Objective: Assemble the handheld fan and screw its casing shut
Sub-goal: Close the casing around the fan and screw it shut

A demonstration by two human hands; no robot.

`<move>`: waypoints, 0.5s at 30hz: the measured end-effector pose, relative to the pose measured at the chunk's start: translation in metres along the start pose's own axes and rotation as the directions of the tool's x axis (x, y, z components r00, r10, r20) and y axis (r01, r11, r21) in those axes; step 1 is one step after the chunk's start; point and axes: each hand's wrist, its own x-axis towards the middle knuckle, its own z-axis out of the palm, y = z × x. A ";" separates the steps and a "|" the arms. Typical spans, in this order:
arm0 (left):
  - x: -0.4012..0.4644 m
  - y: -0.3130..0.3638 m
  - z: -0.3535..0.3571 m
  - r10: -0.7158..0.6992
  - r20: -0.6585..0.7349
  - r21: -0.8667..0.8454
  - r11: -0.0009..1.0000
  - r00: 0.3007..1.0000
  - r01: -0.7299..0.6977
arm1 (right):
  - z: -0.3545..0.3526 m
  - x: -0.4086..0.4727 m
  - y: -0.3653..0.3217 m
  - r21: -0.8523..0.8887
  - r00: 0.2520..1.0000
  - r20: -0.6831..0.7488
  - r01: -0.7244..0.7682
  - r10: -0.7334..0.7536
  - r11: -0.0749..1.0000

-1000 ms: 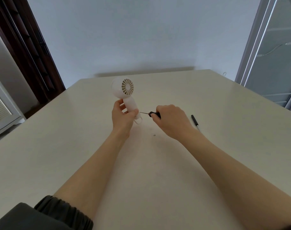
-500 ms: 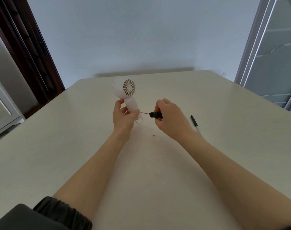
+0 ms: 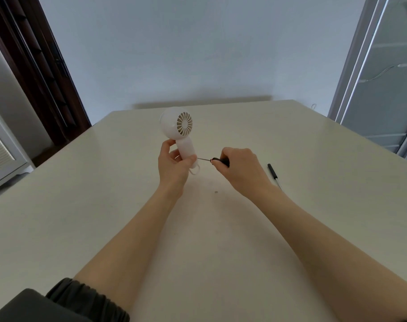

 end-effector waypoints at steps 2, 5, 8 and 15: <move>0.000 -0.001 0.001 -0.008 -0.018 -0.008 1.000 1.000 0.008 | -0.001 -0.002 -0.001 0.040 1.000 0.007 0.029 -0.030 0.999; 0.000 -0.001 0.001 -0.016 -0.029 -0.016 1.000 0.999 0.015 | -0.001 -0.004 0.000 0.041 0.997 -0.024 0.071 -0.070 0.997; 0.000 0.000 0.001 -0.016 -0.021 -0.013 1.000 1.000 0.016 | 0.000 -0.003 -0.001 0.011 0.989 -0.102 0.107 -0.105 0.994; 0.001 -0.001 0.000 -0.006 0.000 -0.004 1.000 1.000 0.006 | -0.001 -0.001 0.001 -0.209 0.994 -0.077 0.058 -0.076 0.976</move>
